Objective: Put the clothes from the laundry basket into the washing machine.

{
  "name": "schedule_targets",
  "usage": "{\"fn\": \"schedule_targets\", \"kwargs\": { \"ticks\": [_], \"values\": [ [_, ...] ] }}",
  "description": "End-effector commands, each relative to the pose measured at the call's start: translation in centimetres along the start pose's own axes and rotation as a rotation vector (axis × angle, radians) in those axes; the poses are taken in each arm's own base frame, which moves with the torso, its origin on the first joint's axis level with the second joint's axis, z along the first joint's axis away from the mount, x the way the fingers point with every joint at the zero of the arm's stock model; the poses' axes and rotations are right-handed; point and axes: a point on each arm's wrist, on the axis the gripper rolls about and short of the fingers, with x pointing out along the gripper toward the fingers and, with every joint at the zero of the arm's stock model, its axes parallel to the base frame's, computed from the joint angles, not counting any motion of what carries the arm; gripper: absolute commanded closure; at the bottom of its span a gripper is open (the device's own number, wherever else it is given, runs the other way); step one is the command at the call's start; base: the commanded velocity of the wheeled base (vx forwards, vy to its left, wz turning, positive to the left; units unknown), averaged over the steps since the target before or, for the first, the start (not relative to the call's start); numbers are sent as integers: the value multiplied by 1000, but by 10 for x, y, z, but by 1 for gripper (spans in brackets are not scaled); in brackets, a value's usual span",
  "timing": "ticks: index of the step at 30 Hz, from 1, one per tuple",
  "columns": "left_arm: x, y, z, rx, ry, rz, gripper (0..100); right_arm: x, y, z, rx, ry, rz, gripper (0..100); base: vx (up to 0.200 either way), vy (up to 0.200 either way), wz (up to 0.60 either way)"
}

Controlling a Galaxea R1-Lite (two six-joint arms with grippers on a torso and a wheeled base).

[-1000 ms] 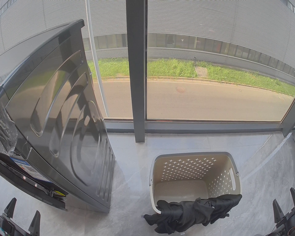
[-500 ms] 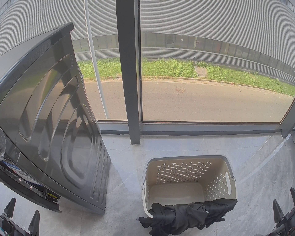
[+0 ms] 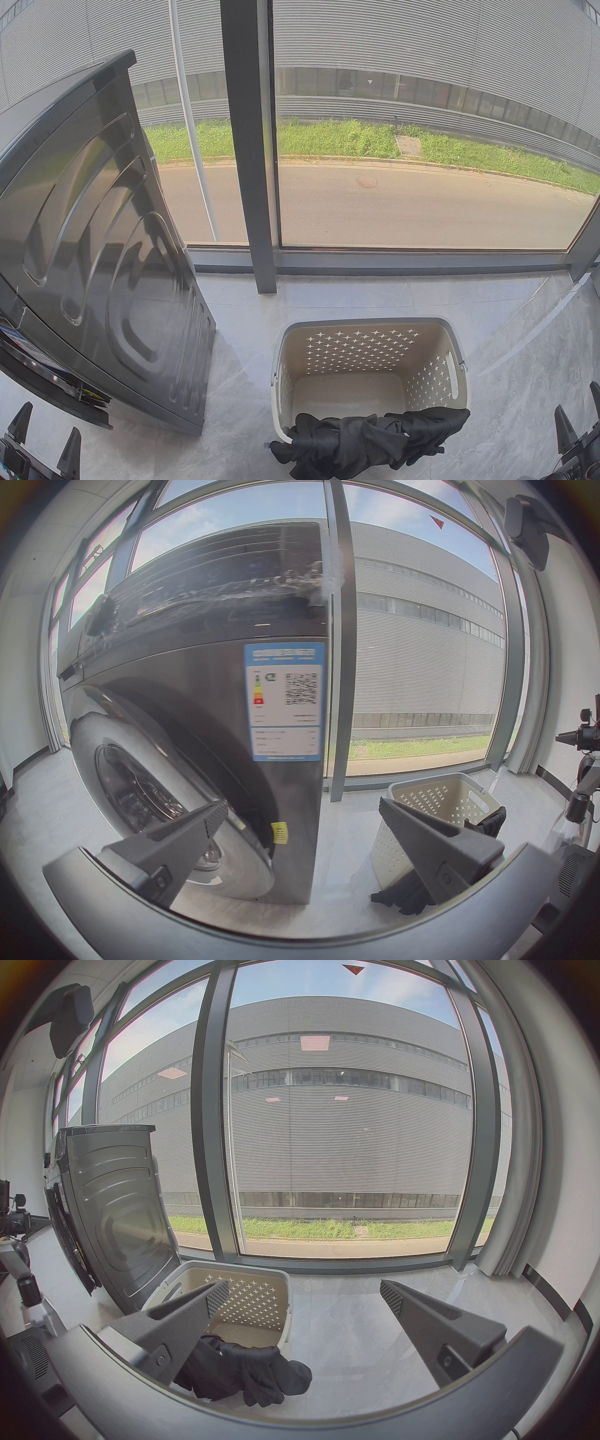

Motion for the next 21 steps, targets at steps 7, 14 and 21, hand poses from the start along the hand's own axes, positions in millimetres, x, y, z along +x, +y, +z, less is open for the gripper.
{"fn": "schedule_targets", "kwargs": {
  "ticks": [7,14,21],
  "values": [
    [0,0,-5,-2,-1,0,0,0,0,-5,0,1,1,0,0,-57,0],
    [0,0,-5,1,-2,-2,0,0,0,-5,0,1,1,0,0,0,0],
    [0,0,-5,-4,-1,0,0,0,0,-5,0,1,1,0,114,0,0]
  ]
}}
